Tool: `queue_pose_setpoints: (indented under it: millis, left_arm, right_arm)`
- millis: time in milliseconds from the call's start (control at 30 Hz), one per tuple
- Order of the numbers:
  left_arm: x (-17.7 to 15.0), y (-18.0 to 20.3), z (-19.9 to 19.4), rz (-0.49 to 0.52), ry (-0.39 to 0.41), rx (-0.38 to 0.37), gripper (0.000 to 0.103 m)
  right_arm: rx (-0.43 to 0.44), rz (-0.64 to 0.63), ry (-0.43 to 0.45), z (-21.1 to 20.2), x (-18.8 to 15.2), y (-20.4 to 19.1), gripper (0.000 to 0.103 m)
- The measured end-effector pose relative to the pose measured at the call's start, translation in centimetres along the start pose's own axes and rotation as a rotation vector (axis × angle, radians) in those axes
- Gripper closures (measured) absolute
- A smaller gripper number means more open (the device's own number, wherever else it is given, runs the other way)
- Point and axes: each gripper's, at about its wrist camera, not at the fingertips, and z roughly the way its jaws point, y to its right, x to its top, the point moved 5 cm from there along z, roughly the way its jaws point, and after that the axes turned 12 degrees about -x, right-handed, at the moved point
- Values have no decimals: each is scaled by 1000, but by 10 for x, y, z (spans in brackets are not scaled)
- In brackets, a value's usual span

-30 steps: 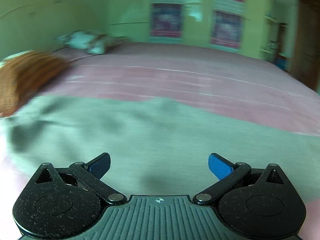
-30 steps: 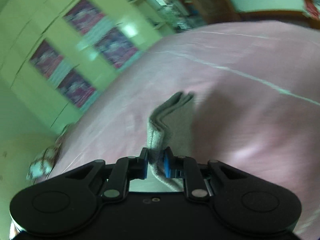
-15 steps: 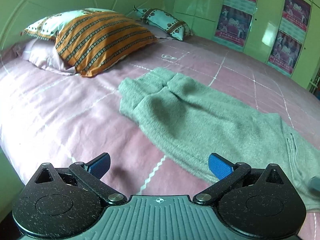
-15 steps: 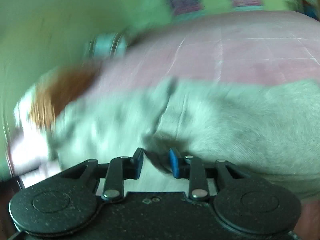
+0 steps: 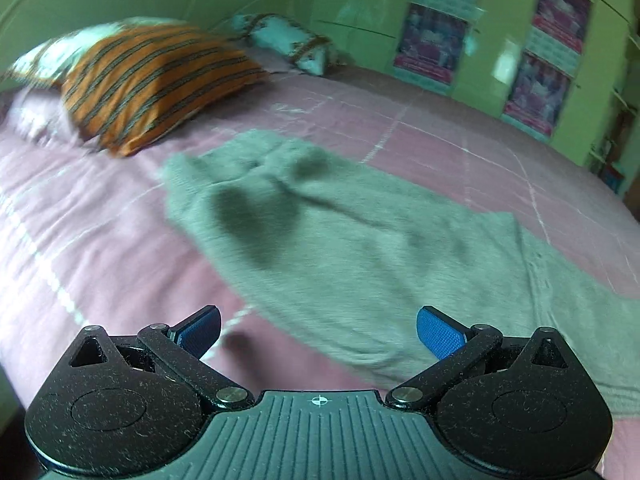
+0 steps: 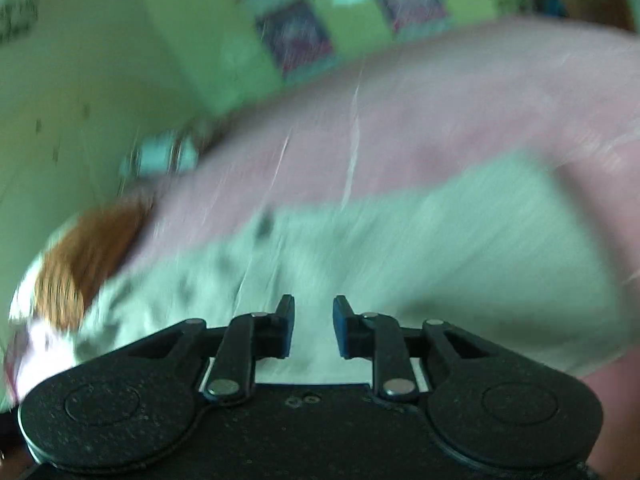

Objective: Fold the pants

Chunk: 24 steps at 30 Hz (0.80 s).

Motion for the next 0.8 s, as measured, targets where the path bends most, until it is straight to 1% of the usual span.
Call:
queue_pose_setpoints:
  millis: [67,100,167,200,267,300,333,367,400,433,467,533,600,667,700,733,767,800]
  left_arm:
    - [4,27,5,66,9,-18,0]
    - [6,42,8,87,11,-36,0]
    - [9,76,16,131,11,-82,0]
    - [9,94,21,155,6,-101,0]
    - [4,124,34,210,-15,-135,0]
    - [-3,135,45,251,-56,-115,0]
    - [-12,141,59,282,-124,-82,0]
    - [-17,141,65,265,-137,-79,0]
    - [-16,138,63,236,-128,-87,0]
    - [-11,136,61,219,-130,-87,0]
    - [-3,136,57,222,-106,-70,0]
    - [12,142,54,251,-50,-73,0]
    - [27,153,64,261,-57,-92,0]
    - [36,166,82,270,-72,-116,0]
    - [38,173,92,278,-86,-123,0]
    - [35,177,104,287,-114,-117,0]
    - [29,178,119,294,-166,-94,0]
    - [21,180,128,287,-193,-95,0]
  right_arm:
    - [-44,39,38,-11,15,33,88]
    - [-63,53,43,-12,22,49,85]
    - [-126,54,56,-13,31,76,85]
    - [-147,51,50,-10,32,82,85]
    - [-149,40,12,-1,23,90,86]
    - [-148,13,-11,4,14,86,86]
    - [-156,-26,-51,12,4,86,87]
    - [-149,-51,-107,23,-5,89,87]
    - [-146,-47,-103,25,-9,93,93]
    - [-136,-16,-104,25,-5,97,96]
    - [-126,10,-95,22,3,100,96]
    - [-119,-17,-27,17,24,101,88]
    - [-111,-29,-12,26,44,100,88]
    - [-113,-46,3,46,68,96,88]
    - [-119,-63,2,59,75,94,87]
    - [-130,-86,-23,73,76,92,85]
    - [-159,-110,-76,90,76,90,85]
    - [-207,-133,-124,106,74,93,85]
